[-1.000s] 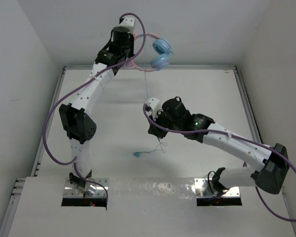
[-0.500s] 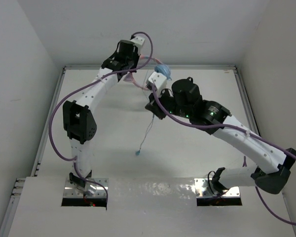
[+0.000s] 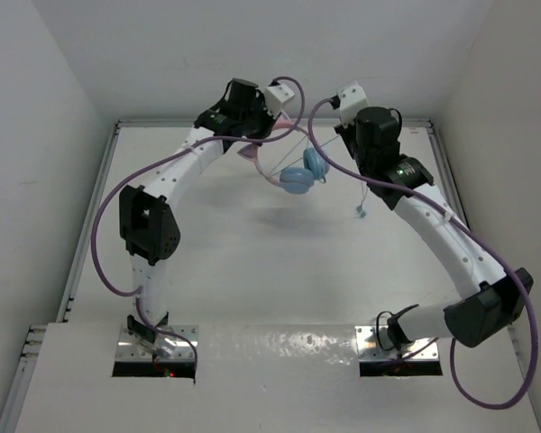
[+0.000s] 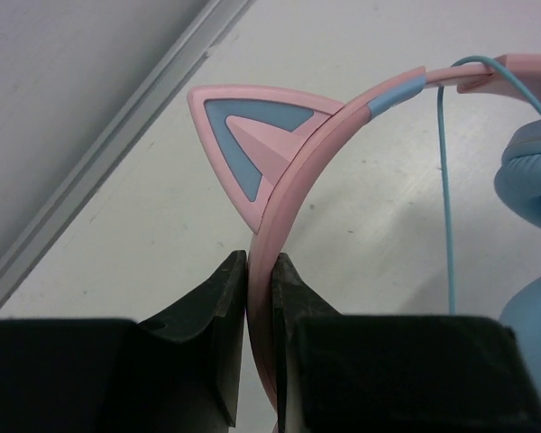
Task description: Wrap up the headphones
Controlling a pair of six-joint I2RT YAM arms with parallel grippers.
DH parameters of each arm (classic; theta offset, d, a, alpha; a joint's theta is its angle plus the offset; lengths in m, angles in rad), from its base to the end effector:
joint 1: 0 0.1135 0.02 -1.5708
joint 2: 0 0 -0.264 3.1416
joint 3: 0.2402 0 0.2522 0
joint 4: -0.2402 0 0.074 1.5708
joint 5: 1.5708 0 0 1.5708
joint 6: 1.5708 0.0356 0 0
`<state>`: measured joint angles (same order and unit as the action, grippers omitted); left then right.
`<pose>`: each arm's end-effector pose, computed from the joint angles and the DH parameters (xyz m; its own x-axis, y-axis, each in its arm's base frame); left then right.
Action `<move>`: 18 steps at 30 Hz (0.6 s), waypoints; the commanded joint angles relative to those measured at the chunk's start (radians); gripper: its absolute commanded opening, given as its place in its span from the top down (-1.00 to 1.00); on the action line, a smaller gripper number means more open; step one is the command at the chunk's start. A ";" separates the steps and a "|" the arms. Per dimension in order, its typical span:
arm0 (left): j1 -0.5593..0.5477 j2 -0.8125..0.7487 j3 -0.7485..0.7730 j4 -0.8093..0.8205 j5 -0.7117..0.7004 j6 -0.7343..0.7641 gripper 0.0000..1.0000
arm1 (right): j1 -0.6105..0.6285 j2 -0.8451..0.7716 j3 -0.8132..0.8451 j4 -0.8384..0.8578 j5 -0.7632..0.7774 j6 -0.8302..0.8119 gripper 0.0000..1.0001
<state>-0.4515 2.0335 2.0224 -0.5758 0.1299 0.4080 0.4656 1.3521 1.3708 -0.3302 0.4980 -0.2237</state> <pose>0.4249 -0.2112 0.3465 -0.2472 0.5571 -0.7928 0.6839 0.6799 0.2645 0.2817 0.1225 0.4035 -0.2697 -0.3536 -0.8957 -0.0492 0.9340 -0.3539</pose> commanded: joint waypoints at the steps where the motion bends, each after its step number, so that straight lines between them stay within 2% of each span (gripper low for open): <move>1: -0.036 -0.067 0.052 -0.047 0.129 0.106 1.00 | -0.065 0.021 0.034 0.175 -0.033 -0.020 1.00; 8: -0.064 -0.071 0.096 -0.099 0.195 0.060 1.00 | -0.206 0.130 0.122 0.195 -0.196 0.095 1.00; 11: -0.064 -0.071 0.139 -0.121 0.217 0.031 1.00 | -0.238 0.156 0.082 0.212 -0.237 0.113 1.00; 18: -0.070 -0.065 0.222 -0.228 0.345 0.046 1.00 | -0.300 0.216 0.064 0.218 -0.429 0.285 1.00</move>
<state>-0.5220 2.0323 2.1914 -0.7158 0.3550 0.4408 0.1898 1.5658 1.4231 -0.2096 0.1345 -0.0341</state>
